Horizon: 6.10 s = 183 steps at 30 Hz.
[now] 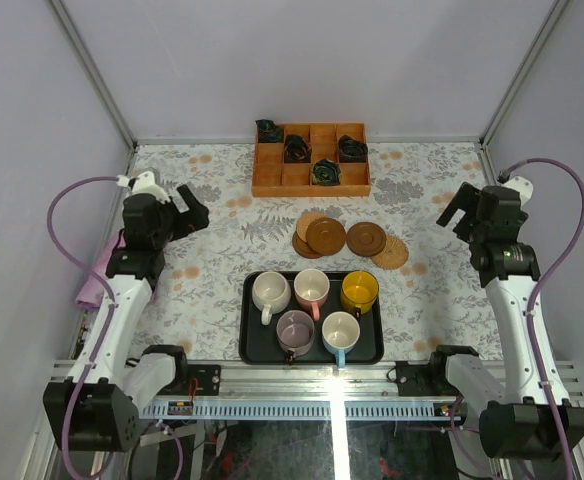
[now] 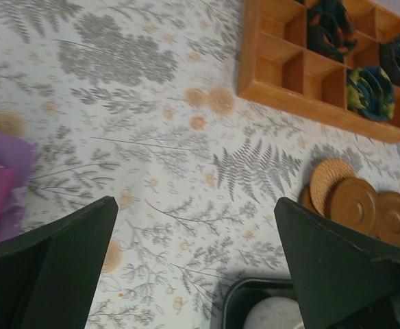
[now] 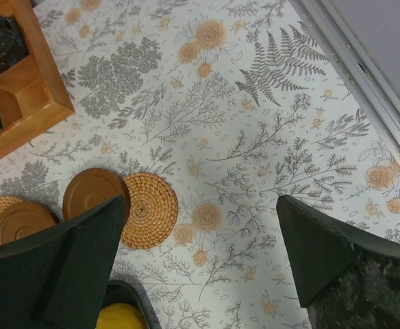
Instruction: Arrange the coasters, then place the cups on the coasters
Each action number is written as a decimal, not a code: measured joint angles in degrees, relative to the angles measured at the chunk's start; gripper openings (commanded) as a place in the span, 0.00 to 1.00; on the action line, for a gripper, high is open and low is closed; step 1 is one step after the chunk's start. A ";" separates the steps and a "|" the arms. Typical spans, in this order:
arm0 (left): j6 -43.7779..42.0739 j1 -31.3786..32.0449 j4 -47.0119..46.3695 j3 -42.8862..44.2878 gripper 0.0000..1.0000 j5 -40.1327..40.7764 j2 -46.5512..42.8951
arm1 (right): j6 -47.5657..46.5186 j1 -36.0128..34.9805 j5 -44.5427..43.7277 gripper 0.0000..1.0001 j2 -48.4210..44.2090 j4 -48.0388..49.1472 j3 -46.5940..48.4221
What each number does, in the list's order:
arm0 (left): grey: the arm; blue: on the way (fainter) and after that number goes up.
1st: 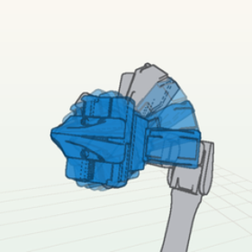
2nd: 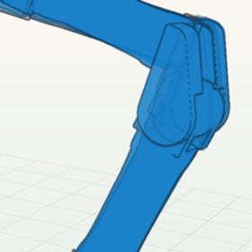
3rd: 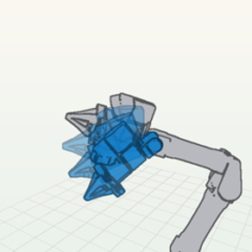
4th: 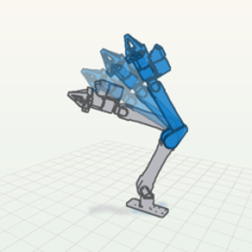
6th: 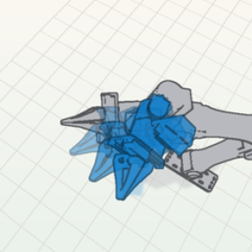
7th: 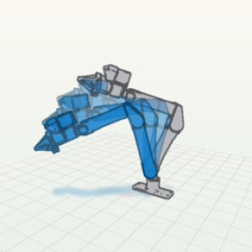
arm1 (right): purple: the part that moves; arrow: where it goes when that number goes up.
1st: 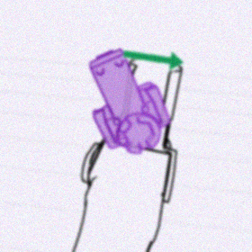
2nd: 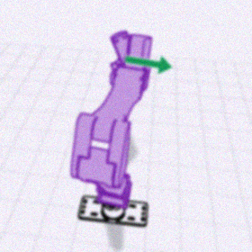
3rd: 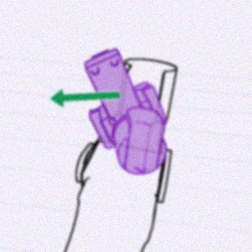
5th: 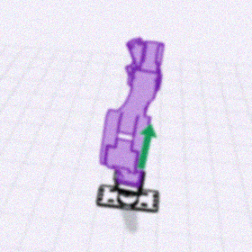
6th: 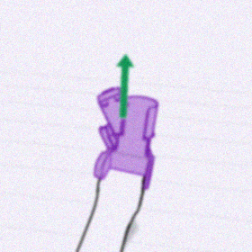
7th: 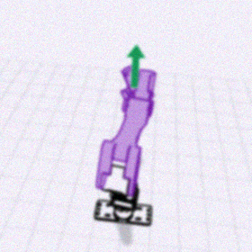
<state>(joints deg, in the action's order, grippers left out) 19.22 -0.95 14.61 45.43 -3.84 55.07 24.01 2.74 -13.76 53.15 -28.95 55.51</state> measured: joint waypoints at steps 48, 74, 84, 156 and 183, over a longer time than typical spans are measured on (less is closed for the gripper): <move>-11.26 35.52 -6.84 32.68 0.55 0.57 61.16 | 2.60 0.00 13.49 0.77 4.35 4.39 -8.41; -7.37 32.46 -5.79 21.57 0.06 10.40 53.55 | 2.86 0.00 18.80 0.72 12.59 9.14 -6.95; -4.90 27.98 -4.50 18.93 0.16 9.05 49.35 | -0.59 -9.62 19.32 0.48 21.57 10.08 1.11; 8.79 16.04 -12.72 18.08 0.21 -9.35 53.44 | -4.59 -32.15 35.82 0.11 75.30 2.62 40.72; 4.81 13.94 -1.05 21.05 0.35 2.69 50.82 | -6.34 -32.30 30.67 0.31 72.70 2.23 39.26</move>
<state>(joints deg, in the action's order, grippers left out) 24.03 12.99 13.56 66.48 -1.15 105.89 17.67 -29.56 16.91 125.84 -26.72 94.76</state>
